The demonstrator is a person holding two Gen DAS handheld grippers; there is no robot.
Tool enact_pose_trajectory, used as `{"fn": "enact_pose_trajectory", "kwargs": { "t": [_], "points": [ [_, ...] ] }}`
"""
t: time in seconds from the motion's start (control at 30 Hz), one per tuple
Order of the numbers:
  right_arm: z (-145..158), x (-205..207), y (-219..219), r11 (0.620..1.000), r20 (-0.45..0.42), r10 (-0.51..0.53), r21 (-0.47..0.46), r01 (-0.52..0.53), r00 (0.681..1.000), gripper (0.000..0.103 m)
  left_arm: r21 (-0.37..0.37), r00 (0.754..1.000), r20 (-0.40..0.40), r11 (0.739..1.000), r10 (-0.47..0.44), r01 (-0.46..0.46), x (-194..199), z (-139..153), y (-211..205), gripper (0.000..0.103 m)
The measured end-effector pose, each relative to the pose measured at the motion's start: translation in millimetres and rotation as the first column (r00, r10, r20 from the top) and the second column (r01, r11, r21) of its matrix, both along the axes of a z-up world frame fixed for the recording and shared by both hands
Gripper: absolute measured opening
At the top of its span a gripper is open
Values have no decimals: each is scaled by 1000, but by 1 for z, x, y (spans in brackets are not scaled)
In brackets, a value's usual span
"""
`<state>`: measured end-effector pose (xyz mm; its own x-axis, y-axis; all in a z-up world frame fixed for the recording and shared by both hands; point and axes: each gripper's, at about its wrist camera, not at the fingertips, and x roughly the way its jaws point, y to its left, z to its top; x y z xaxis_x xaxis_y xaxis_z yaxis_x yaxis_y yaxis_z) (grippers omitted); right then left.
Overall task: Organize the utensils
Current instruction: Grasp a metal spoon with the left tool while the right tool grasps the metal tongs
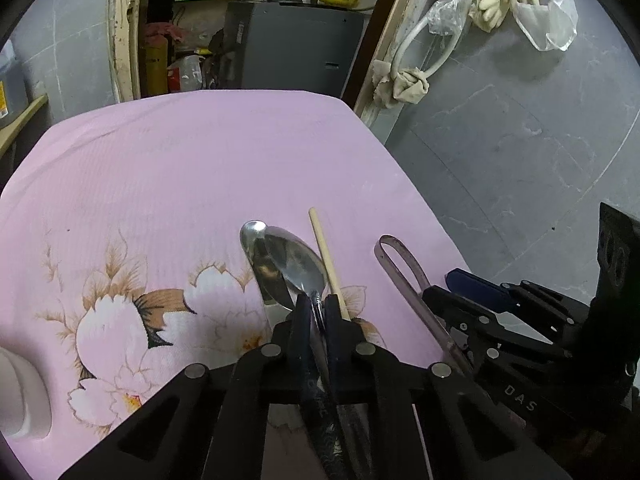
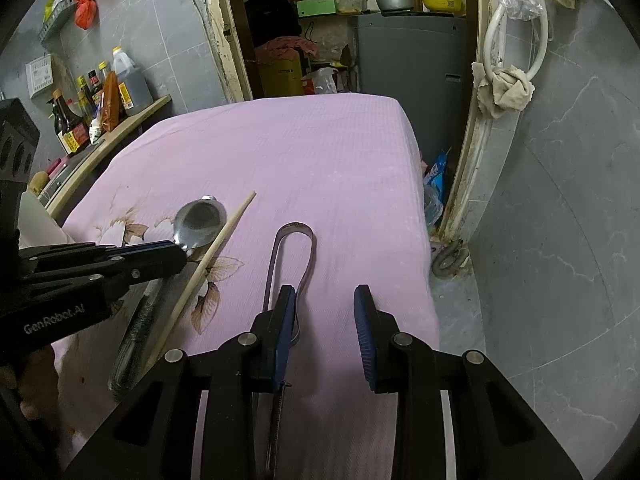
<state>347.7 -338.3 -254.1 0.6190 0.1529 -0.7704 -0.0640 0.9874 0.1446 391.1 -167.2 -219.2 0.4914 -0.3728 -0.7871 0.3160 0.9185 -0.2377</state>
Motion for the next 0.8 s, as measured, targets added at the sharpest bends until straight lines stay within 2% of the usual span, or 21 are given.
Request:
{"fn": "enact_pose_trajectory", "kwargs": {
  "t": [0.23,0.37,0.63,0.8],
  "points": [
    [1,2,5,999,-13,38,30,-37,999,27,-20,999,-14,999,50,-50,-8,1,21,5],
    [4,11,11,997,-19,71,8,-71,997,27,-58,998,-52,997,42,-45,-8,-2,27,5],
    [9,16,20,993,-18,114,-13,-114,993,27,-52,997,-79,998,16,-20,0,-6,20,6],
    [12,15,17,993,-3,114,8,-114,994,27,-39,995,-101,999,11,-15,5,-12,16,6]
  ]
}}
